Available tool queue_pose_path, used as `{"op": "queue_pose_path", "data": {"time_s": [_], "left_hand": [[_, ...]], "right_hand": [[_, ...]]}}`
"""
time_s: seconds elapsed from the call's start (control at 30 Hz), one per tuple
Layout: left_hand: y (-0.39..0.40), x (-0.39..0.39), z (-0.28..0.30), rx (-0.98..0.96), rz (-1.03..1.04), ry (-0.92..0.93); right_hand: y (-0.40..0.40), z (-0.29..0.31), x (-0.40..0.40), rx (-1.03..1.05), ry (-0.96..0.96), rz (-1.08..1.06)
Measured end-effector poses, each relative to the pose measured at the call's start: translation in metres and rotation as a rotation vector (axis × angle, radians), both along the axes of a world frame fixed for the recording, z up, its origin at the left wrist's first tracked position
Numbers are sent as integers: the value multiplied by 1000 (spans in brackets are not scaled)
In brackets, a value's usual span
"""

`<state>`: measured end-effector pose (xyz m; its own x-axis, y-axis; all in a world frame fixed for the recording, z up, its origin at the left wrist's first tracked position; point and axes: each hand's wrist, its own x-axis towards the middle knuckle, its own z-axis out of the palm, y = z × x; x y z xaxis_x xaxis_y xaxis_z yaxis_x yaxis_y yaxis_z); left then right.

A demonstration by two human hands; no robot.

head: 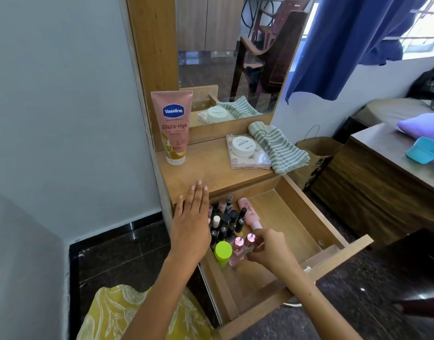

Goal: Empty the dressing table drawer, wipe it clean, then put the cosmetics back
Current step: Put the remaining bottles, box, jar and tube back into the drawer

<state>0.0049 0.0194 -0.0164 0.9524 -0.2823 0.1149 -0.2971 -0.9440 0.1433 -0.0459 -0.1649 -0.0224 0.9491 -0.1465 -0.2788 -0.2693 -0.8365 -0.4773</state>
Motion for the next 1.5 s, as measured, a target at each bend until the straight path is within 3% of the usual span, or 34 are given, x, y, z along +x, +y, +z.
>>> {"op": "queue_pose_path", "data": {"time_s": [0.2, 0.37, 0.7, 1.23, 1.37, 1.5], "left_hand": [[0, 1, -2, -9, -6, -19], [0, 1, -3, -7, -8, -23], [0, 1, -3, -19, -7, -18], [0, 0, -1, -3, -3, -12], [0, 0, -2, 6, -1, -12], [-1, -1, -2, 16, 1, -14]], "right_hand": [[-11, -4, 6, -43, 36, 7], [-28, 1, 25, -112, -138, -151], [-20, -8, 48, -164, -40, -9], [-32, -5, 49, -174, -9, 11], [-32, 23, 49, -148, -282, -38], [-15, 48, 68, -105, -579, 49]]}}
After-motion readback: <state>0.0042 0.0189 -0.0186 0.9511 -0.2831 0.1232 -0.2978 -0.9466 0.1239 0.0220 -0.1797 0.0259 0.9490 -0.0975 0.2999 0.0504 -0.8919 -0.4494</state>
